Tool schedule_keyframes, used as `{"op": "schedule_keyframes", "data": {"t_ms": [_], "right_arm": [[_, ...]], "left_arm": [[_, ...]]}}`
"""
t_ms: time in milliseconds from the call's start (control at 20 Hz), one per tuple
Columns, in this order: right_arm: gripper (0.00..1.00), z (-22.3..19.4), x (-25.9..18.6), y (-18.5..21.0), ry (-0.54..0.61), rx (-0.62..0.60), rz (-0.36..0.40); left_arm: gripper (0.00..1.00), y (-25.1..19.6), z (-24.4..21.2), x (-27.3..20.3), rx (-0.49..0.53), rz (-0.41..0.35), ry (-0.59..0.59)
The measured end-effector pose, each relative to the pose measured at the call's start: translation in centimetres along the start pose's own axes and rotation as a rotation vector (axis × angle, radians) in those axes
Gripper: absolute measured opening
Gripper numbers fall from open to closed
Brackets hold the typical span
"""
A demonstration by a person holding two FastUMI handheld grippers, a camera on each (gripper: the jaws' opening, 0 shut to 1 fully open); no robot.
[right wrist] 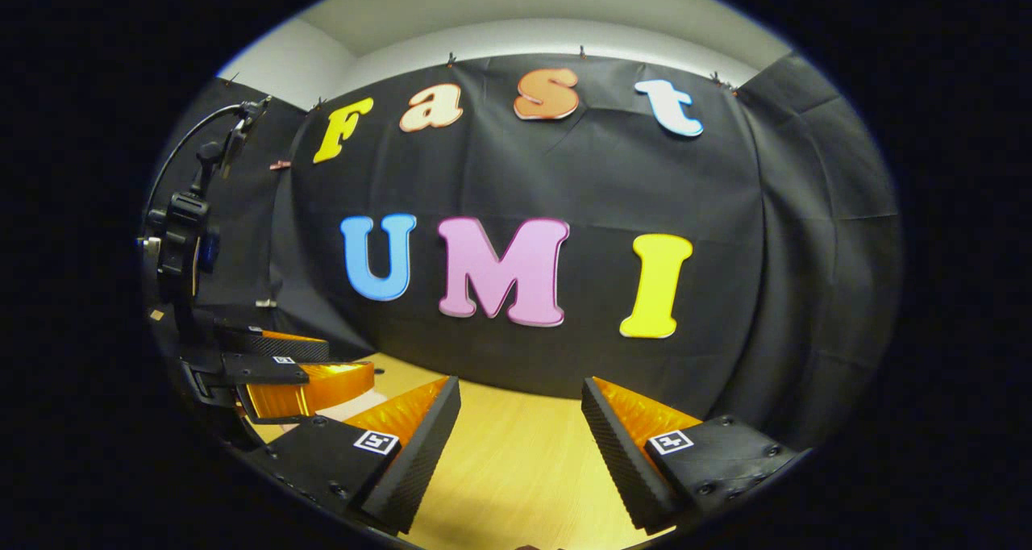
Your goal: First open the suitcase, pack the skin care products into it, and then close the suitcase.
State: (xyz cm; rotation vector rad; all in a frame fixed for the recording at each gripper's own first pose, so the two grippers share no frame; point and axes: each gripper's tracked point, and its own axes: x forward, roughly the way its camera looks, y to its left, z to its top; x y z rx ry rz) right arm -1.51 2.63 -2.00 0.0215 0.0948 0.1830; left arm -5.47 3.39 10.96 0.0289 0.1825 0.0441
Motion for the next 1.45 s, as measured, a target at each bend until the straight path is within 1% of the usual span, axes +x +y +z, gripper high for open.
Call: {"op": "schedule_keyframes", "data": {"t_ms": [50,100,250,300,350,400,600,800,1000,1150,1250,1300,1350,1450], "right_arm": [[0.96,0.6,0.0,-0.4,-0.028,0.006,-0.024],[0.96,0.7,-0.1,-0.6,-0.022,0.017,-0.041],[0.96,1.1,0.1,-0.5,-0.038,0.004,-0.056],[1.0,1.2,0.1,-0.6,-0.047,-0.013,-0.062],[0.96,1.3,0.2,-0.5,-0.044,-0.019,-0.066],[0.96,1.3,0.3,0.0,-0.048,-0.02,-0.066],[0.96,1.1,0.8,2.1,-0.044,-0.012,-0.045],[0.96,0.9,1.2,4.1,-0.037,-0.006,-0.021],[0.96,1.3,0.9,4.8,-0.045,-0.015,-0.014],[0.96,1.5,0.7,5.0,-0.046,-0.015,-0.015],[0.96,1.6,0.7,5.0,-0.051,-0.015,-0.019],[0.96,1.8,0.8,5.0,-0.055,-0.018,-0.022],[0.96,1.7,1.0,5.0,-0.057,-0.023,-0.024],[0.96,1.5,1.2,5.4,-0.059,-0.032,-0.008]], "left_arm": [[0.95,0.1,0.8,0.2,-0.01,-0.006,-0.027],[0.95,0.2,1.3,0.1,-0.013,-0.012,-0.033],[0.95,1.2,2.7,0.9,-0.019,0.001,-0.062],[0.95,1.3,2.6,0.9,-0.035,0.0,-0.054],[0.96,1.2,2.5,0.6,-0.049,-0.015,-0.05],[0.96,1.3,2.7,0.3,-0.051,-0.026,-0.057],[0.96,3.1,2.9,-0.6,-0.033,-0.02,-0.048],[0.96,4.4,3.2,-1.7,-0.019,-0.019,-0.068],[0.96,4.5,4.0,-2.6,0.005,-0.021,-0.088],[0.96,3.9,4.3,-3.2,-0.011,-0.042,-0.099],[0.96,4.2,4.2,-3.5,-0.018,-0.035,-0.098],[0.96,4.1,3.9,-3.6,-0.038,-0.034,-0.087],[0.96,3.5,3.3,-3.8,-0.055,-0.048,-0.073],[0.96,4.0,3.2,-4.4,-0.057,-0.028,-0.077]]}}
